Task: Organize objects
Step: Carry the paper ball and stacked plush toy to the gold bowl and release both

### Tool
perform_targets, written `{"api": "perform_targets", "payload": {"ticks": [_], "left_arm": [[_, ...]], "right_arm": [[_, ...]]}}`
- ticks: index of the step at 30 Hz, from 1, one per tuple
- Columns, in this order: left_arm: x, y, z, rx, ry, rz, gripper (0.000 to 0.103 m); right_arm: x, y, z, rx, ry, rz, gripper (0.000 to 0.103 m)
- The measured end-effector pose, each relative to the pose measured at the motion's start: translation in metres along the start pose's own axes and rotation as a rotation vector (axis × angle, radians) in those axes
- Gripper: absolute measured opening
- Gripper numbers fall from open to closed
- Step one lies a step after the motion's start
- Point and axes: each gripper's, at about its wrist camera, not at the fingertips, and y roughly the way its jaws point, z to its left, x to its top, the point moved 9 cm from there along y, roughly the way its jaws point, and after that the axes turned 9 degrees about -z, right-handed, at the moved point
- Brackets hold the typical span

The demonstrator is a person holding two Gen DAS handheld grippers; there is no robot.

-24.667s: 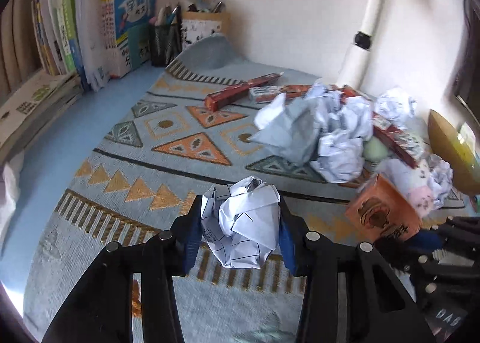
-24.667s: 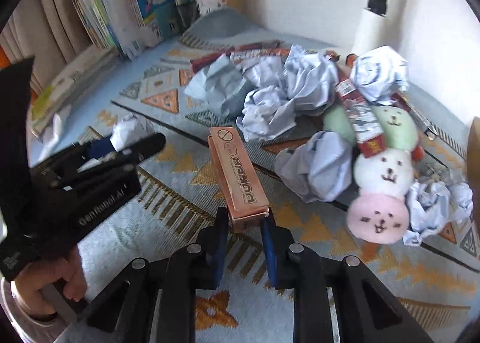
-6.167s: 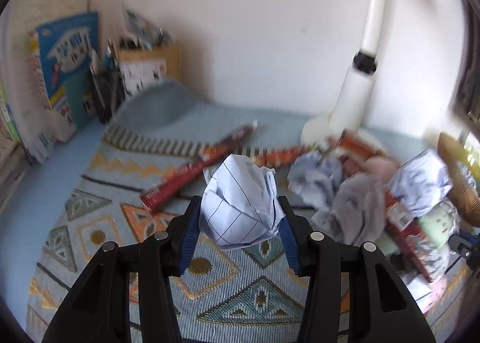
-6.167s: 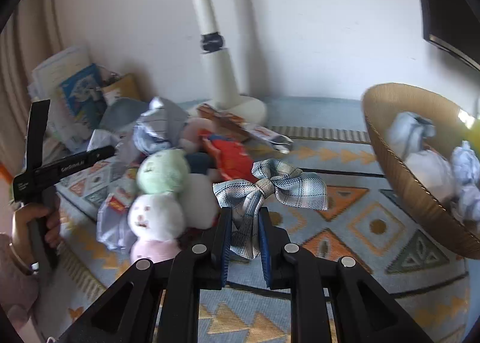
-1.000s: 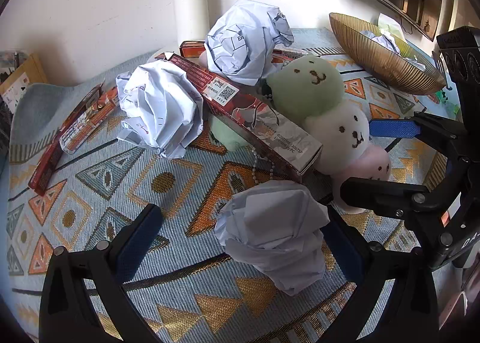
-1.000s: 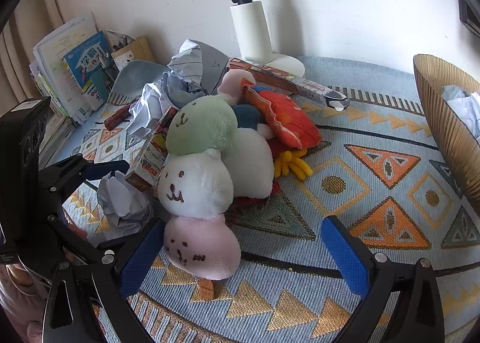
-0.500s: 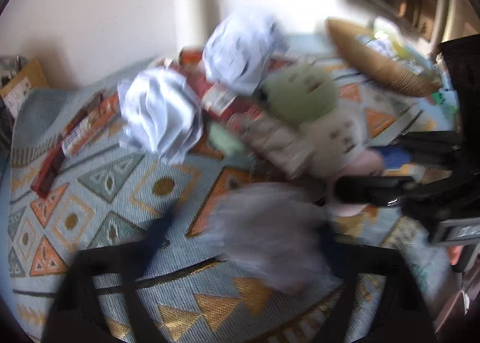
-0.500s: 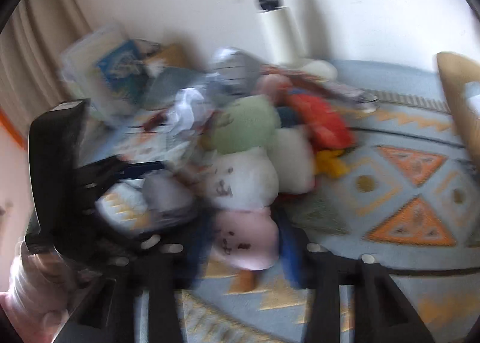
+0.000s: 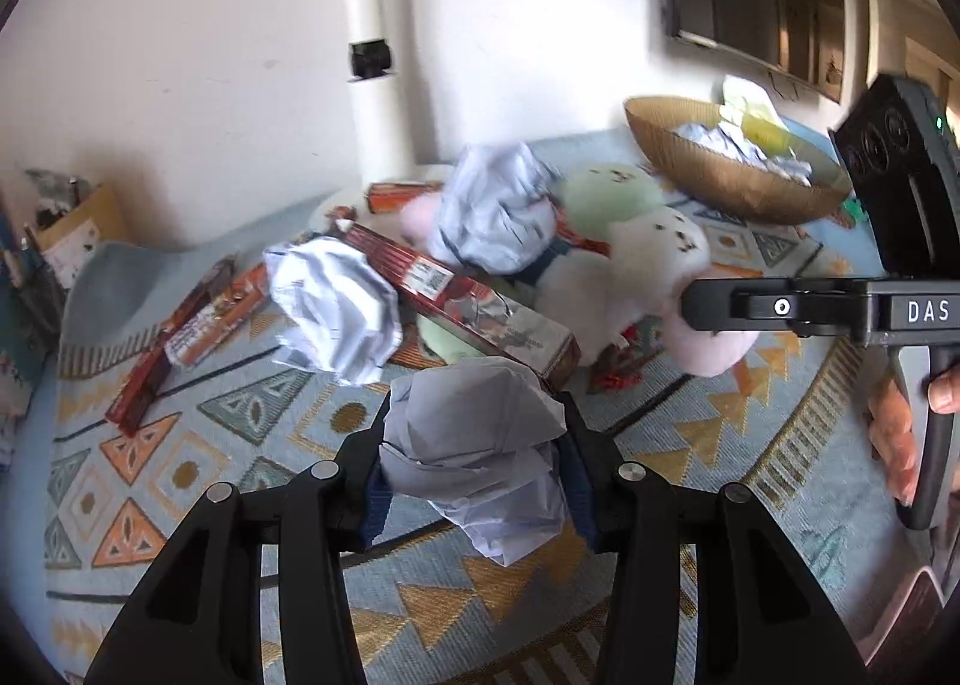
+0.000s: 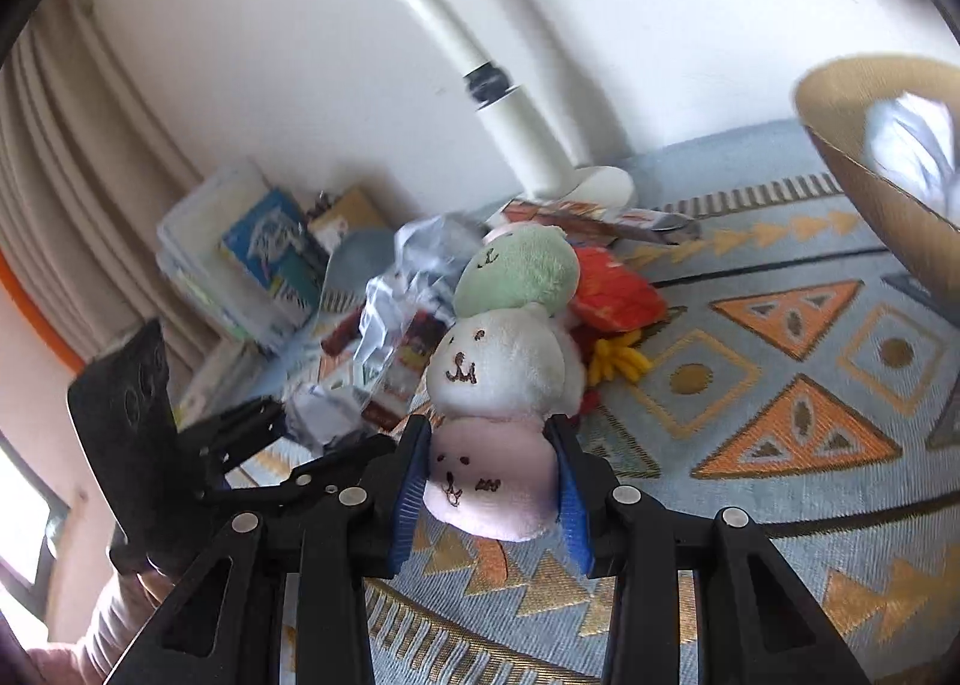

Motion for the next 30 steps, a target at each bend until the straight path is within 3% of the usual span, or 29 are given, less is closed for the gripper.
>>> {"api": "perform_targets", "payload": {"ticks": [6,14,30], "left_arm": [[0.001,-0.008,0.016,0.051,-0.052,-0.035,0.045],[0.009,-0.023,0.022,0.147,-0.034,-0.102,0.045],[0.090,-0.040,-0.020,0.087,-0.056,-0.196,0.045]], "right_arm": [[0.008,-0.005,0.009,0.015,-0.022,-0.038,0.038],[0.023,-0.022,0.008,0.032,0.011,-0.126,0.038],[0.065,-0.071,-0.004,0.085,0.084,-0.209,0.038]]}}
